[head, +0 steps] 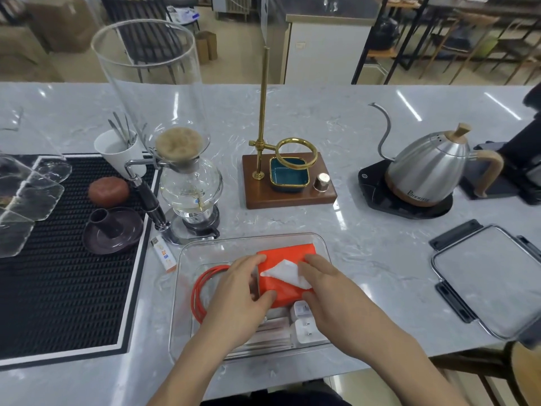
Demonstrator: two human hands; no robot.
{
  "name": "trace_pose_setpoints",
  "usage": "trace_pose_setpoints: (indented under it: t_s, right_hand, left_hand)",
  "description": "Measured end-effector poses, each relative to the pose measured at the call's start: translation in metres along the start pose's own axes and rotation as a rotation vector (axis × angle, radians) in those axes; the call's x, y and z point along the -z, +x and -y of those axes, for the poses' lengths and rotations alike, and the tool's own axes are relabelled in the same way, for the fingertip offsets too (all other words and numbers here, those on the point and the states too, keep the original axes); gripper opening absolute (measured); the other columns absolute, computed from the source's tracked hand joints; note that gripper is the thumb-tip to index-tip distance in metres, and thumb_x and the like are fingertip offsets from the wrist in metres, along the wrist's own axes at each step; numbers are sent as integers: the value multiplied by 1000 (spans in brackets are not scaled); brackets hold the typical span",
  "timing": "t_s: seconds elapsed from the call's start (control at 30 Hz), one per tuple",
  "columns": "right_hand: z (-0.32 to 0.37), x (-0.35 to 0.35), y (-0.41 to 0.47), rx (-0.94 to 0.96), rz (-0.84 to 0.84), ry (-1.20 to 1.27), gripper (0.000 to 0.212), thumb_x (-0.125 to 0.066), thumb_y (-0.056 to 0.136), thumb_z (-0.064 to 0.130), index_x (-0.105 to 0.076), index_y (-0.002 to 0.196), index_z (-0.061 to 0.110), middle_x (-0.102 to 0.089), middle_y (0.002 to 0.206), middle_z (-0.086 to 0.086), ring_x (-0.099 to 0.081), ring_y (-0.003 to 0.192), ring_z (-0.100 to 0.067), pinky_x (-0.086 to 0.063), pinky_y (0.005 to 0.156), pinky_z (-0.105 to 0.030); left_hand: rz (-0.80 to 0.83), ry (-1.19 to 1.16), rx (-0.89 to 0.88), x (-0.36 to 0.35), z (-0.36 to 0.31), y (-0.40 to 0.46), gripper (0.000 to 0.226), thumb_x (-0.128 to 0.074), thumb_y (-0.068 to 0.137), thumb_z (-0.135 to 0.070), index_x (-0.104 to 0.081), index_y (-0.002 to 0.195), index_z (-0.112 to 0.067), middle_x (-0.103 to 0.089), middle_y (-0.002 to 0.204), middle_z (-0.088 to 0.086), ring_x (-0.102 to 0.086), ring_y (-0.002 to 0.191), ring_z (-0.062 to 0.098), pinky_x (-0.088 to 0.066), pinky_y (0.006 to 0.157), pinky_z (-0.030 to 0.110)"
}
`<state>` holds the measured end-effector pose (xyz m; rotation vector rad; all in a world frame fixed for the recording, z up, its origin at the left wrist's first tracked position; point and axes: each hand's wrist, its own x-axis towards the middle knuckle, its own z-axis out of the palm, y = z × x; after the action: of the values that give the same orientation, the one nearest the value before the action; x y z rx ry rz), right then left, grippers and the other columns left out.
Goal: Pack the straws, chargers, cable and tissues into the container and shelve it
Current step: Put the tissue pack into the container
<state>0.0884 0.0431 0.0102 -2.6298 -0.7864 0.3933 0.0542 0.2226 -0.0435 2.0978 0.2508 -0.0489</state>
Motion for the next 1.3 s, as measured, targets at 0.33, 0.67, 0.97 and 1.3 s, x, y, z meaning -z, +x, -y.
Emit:
trace_pose_setpoints:
  t_s: [0.33, 0.67, 0.97, 1.3]
  right_hand:
    - [-1, -2, 7, -7, 11, -279, 46, -48, 81, 2, -54, 123, 19, -51, 124, 7, -48, 122, -12, 6, 122, -35]
    - [-6, -3, 17, -31, 37, -336, 48, -49, 82, 4, -58, 126, 23, -54, 126, 8, -52, 121, -14, 15, 115, -31]
    - [-13, -10, 21, -60, 12, -301, 47, -51, 80, 6, -62, 121, 26, -58, 121, 11, -53, 121, -9, 15, 116, -29]
    - [-16, -21, 19, -97, -35, -263, 36, -57, 80, 7, -67, 111, 26, -64, 109, 11, -60, 109, -12, -4, 122, -35]
  left_hand:
    - [33, 51, -25, -2, 6, 0, 53, -75, 80, -17, -58, 128, -34, -42, 140, -13, -57, 108, 8, -54, 89, 23]
    - [87, 239, -47, 5, 0, 5, 49, -75, 79, -29, -62, 125, -35, -41, 149, -5, -63, 108, 17, -49, 98, 32]
    - [80, 350, -84, 7, -5, 4, 48, -72, 83, -34, -59, 129, -34, -43, 145, -11, -52, 124, 11, -35, 100, 21]
    - [87, 338, -80, 7, -5, 3, 48, -73, 82, -34, -60, 129, -34, -48, 141, -13, -54, 121, 11, -42, 99, 25]
